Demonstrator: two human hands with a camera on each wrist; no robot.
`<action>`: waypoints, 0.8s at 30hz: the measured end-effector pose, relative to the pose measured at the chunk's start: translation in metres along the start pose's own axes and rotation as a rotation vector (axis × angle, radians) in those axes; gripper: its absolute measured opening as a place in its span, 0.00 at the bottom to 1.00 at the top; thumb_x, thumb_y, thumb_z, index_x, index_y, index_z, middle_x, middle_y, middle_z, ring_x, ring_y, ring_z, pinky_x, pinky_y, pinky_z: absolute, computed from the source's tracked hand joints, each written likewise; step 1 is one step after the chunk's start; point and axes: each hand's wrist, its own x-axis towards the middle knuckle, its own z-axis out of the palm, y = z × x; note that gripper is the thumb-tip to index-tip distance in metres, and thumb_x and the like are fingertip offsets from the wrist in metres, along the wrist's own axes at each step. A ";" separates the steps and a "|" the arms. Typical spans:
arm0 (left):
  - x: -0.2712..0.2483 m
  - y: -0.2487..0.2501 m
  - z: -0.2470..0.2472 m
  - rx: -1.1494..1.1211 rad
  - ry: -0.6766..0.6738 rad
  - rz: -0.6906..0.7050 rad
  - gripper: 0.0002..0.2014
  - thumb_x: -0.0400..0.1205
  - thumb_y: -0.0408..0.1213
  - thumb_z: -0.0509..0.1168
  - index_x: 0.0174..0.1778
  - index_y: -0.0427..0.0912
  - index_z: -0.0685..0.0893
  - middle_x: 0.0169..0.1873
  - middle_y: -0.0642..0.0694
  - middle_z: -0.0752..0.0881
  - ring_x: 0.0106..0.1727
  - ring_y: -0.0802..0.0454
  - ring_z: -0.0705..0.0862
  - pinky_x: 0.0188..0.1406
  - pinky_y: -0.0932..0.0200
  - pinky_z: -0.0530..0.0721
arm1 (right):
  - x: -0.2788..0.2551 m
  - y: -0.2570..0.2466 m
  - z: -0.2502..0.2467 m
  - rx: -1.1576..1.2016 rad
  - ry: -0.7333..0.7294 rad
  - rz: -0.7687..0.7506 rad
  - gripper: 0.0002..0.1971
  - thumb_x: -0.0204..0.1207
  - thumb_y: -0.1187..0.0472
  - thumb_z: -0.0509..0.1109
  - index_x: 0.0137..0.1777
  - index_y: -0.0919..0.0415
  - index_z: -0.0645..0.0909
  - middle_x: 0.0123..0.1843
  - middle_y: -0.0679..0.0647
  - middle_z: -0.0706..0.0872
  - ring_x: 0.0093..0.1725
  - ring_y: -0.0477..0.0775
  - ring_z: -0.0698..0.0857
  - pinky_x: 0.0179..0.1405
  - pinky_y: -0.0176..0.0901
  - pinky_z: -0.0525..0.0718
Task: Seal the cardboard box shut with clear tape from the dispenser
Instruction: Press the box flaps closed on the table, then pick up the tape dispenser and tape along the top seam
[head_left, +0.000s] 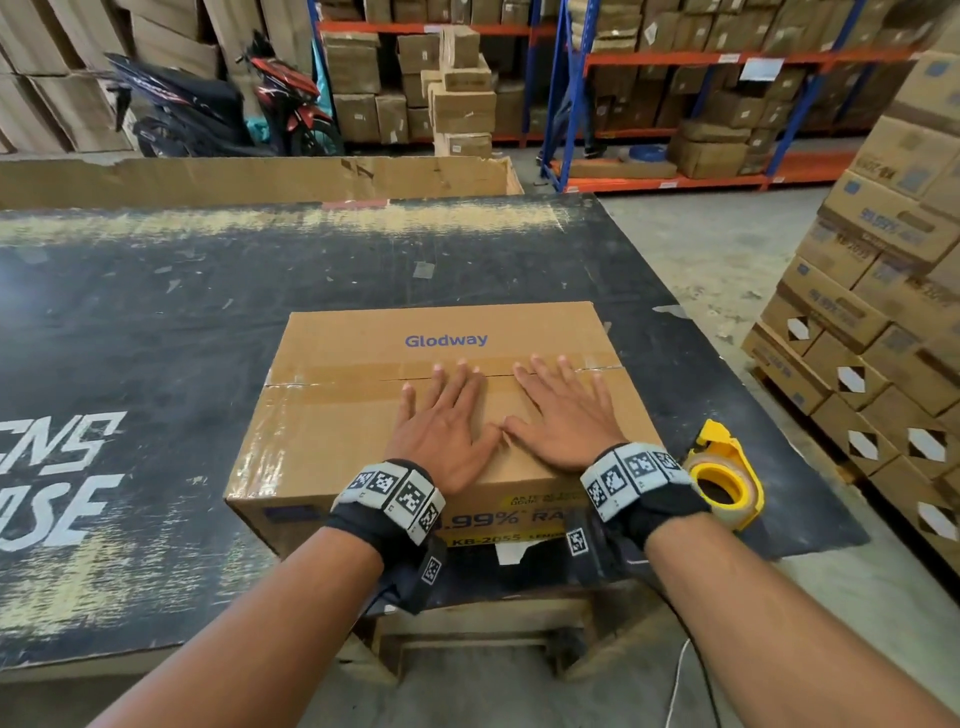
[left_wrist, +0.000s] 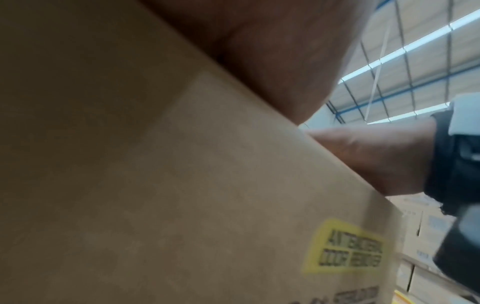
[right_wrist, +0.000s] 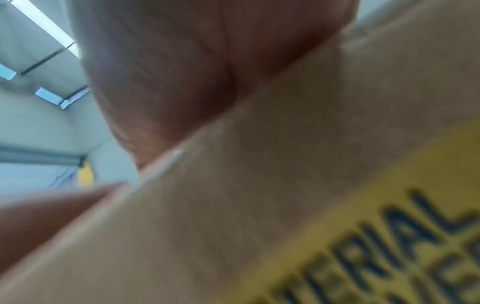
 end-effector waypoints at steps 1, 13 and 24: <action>0.001 0.003 0.003 0.008 0.000 0.001 0.37 0.85 0.62 0.41 0.90 0.52 0.45 0.91 0.52 0.44 0.91 0.48 0.40 0.88 0.35 0.40 | -0.001 0.004 -0.005 0.137 -0.006 -0.007 0.42 0.78 0.33 0.59 0.90 0.42 0.50 0.92 0.44 0.49 0.91 0.53 0.46 0.87 0.64 0.41; 0.002 0.003 0.006 0.024 0.082 -0.035 0.39 0.81 0.66 0.40 0.89 0.55 0.54 0.90 0.55 0.56 0.91 0.50 0.54 0.88 0.39 0.49 | -0.060 0.224 0.022 0.613 0.509 0.717 0.27 0.75 0.53 0.72 0.74 0.56 0.77 0.66 0.60 0.85 0.65 0.61 0.84 0.60 0.49 0.78; 0.003 0.005 0.004 0.050 0.108 -0.061 0.37 0.81 0.65 0.45 0.88 0.57 0.59 0.88 0.54 0.62 0.89 0.49 0.59 0.86 0.42 0.55 | -0.034 0.268 0.071 0.431 0.193 0.630 0.11 0.74 0.57 0.69 0.51 0.62 0.86 0.56 0.68 0.89 0.54 0.71 0.87 0.49 0.51 0.81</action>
